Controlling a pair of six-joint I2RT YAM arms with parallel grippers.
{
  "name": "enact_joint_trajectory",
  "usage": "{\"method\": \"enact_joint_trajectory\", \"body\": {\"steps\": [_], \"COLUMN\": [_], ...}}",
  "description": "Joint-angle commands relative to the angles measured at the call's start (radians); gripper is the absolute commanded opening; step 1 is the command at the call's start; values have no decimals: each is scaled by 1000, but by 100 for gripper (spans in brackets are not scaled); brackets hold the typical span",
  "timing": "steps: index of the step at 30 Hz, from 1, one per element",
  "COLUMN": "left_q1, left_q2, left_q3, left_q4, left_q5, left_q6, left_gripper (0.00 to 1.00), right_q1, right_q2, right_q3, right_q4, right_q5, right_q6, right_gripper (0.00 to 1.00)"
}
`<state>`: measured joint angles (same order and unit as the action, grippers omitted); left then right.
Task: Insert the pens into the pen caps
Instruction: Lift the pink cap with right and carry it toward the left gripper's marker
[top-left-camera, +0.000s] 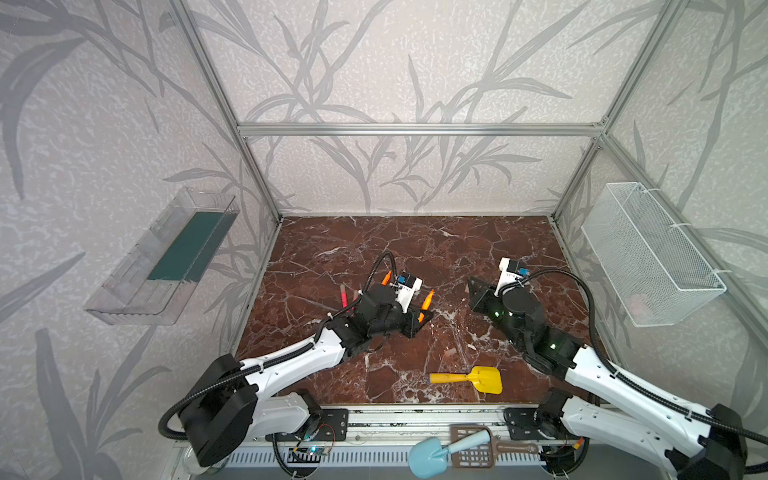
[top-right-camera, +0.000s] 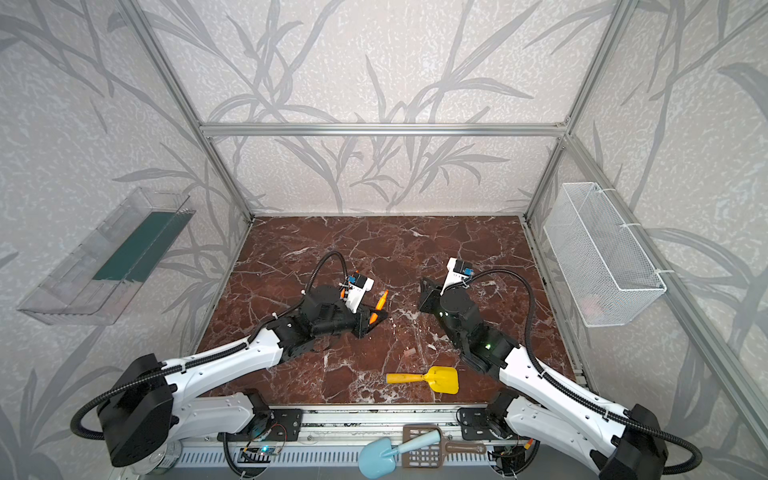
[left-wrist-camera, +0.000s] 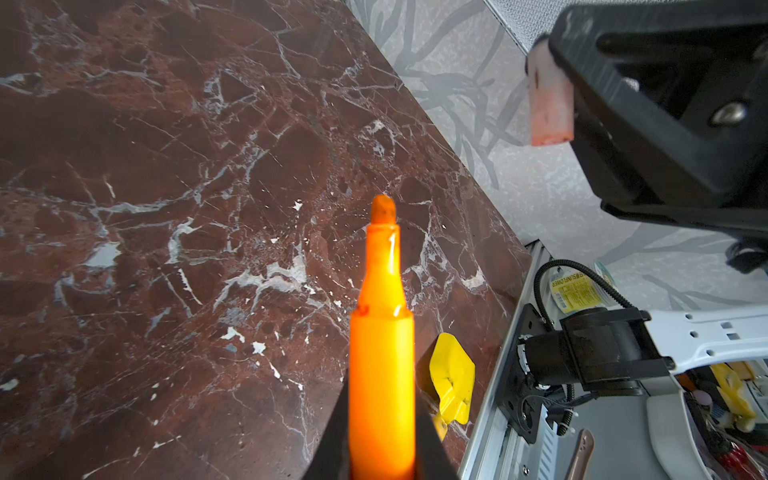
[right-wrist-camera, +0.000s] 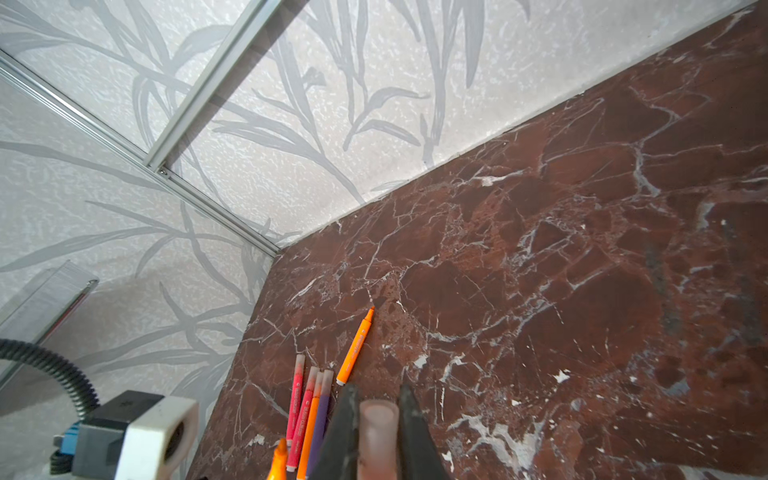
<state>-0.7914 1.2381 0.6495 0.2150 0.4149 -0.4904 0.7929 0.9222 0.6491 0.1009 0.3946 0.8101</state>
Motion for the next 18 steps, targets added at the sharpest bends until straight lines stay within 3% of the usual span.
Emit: {"method": "enact_joint_trajectory", "body": {"steps": [1, 18], "left_q1": [-8, -25], "left_q2": [18, 24], "left_q3": [0, 4], "left_q4": [45, 58], "left_q5": [58, 81], "left_q6": [-2, 7], "left_gripper": [0, 0], "right_q1": [-1, 12], "right_q2": [51, 281], "right_q3": [50, 192], "right_q4": [92, 170], "right_q5": [-12, -126], "right_q6": [-6, 24], "right_gripper": [12, 9]}}
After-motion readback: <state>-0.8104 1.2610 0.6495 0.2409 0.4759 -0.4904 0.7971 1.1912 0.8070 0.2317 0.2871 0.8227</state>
